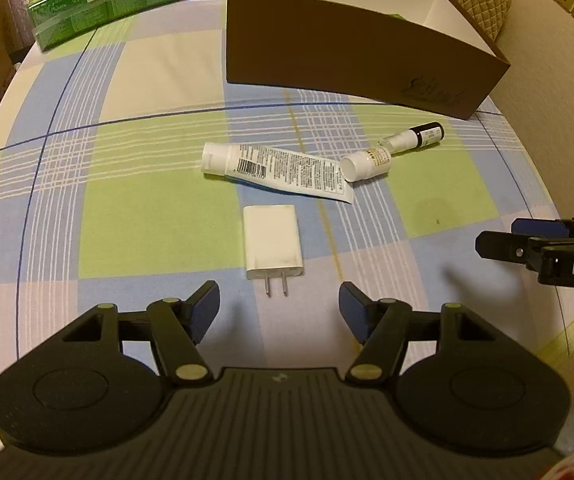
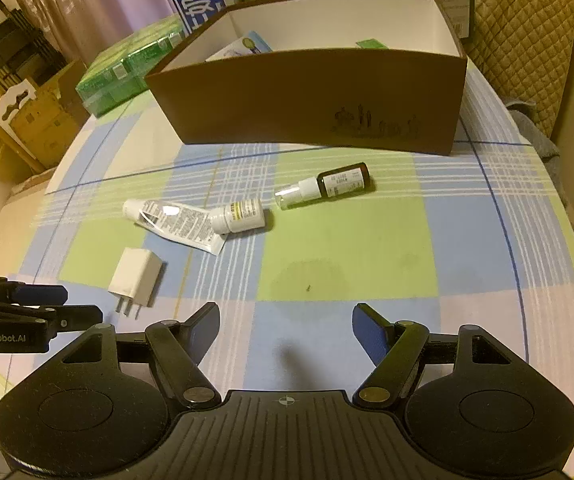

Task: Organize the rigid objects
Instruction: 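Grasp the white charger plug with the left tool while the right tool grasps the white pill bottle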

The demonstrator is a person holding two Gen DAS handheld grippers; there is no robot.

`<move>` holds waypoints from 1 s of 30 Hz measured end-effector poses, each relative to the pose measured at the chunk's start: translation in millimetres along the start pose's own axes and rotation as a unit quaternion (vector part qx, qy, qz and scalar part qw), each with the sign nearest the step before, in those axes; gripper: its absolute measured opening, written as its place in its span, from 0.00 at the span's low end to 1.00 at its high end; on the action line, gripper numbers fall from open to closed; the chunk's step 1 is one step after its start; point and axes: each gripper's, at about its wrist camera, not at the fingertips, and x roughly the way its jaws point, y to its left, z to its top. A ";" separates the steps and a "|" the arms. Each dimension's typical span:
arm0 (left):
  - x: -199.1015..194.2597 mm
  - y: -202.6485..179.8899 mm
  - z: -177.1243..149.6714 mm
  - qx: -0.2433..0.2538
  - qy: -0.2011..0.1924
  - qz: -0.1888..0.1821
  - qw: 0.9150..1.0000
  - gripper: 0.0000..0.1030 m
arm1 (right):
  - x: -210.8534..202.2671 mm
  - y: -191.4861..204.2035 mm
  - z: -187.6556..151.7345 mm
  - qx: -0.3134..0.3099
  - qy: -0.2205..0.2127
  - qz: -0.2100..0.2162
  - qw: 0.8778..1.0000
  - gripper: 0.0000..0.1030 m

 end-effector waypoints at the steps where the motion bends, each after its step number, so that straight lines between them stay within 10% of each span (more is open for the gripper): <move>1: 1.9 0.4 0.0 0.000 0.000 0.000 1.000 0.61 | 1.8 0.0 0.2 0.000 0.002 -0.001 1.000 0.68; 30: 69.0 -5.9 33.2 0.024 0.019 0.017 0.999 0.46 | 29.0 -12.1 17.6 0.005 0.013 -0.014 1.000 0.68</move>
